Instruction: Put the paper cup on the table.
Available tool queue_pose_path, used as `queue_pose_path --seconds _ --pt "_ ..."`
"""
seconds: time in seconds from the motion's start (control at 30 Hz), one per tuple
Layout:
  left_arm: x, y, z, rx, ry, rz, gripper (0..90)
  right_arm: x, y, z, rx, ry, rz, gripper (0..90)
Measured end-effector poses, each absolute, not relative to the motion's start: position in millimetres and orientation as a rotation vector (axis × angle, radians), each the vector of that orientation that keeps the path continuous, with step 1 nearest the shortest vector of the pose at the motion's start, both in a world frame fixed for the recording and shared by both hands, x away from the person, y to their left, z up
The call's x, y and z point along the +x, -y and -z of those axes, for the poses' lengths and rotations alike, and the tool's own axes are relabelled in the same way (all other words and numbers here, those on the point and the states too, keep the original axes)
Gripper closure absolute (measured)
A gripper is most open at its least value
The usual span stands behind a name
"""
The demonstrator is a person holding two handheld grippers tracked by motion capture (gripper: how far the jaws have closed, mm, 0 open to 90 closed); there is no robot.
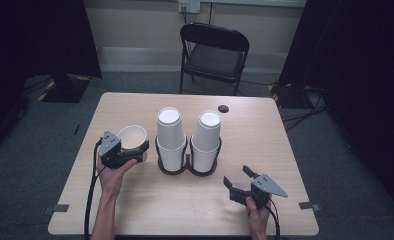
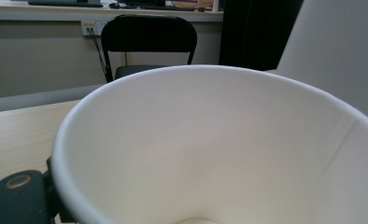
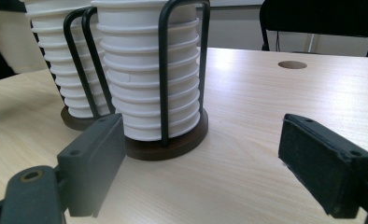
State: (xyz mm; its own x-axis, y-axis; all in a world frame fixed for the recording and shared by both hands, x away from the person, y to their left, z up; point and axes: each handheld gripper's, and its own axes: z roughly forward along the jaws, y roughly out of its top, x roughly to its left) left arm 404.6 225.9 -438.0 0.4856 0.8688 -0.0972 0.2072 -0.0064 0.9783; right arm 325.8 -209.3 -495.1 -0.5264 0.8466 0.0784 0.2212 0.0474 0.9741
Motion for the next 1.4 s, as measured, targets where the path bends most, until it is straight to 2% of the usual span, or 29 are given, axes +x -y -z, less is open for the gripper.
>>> queue_pose_path --seconds 0.47,0.7,1.4 --pt "442 -222 445 1.551 -1.01 -0.657 8.8 325 209 495 1.06 -1.801 -1.514 16.8" --pt "451 -216 460 1.61 -1.085 -0.712 8.8 325 210 495 1.065 -1.812 -1.522 16.8" --pt "447 -216 480 1.658 -1.131 -0.729 10.3 326 211 495 1.069 -1.809 -1.531 16.4"
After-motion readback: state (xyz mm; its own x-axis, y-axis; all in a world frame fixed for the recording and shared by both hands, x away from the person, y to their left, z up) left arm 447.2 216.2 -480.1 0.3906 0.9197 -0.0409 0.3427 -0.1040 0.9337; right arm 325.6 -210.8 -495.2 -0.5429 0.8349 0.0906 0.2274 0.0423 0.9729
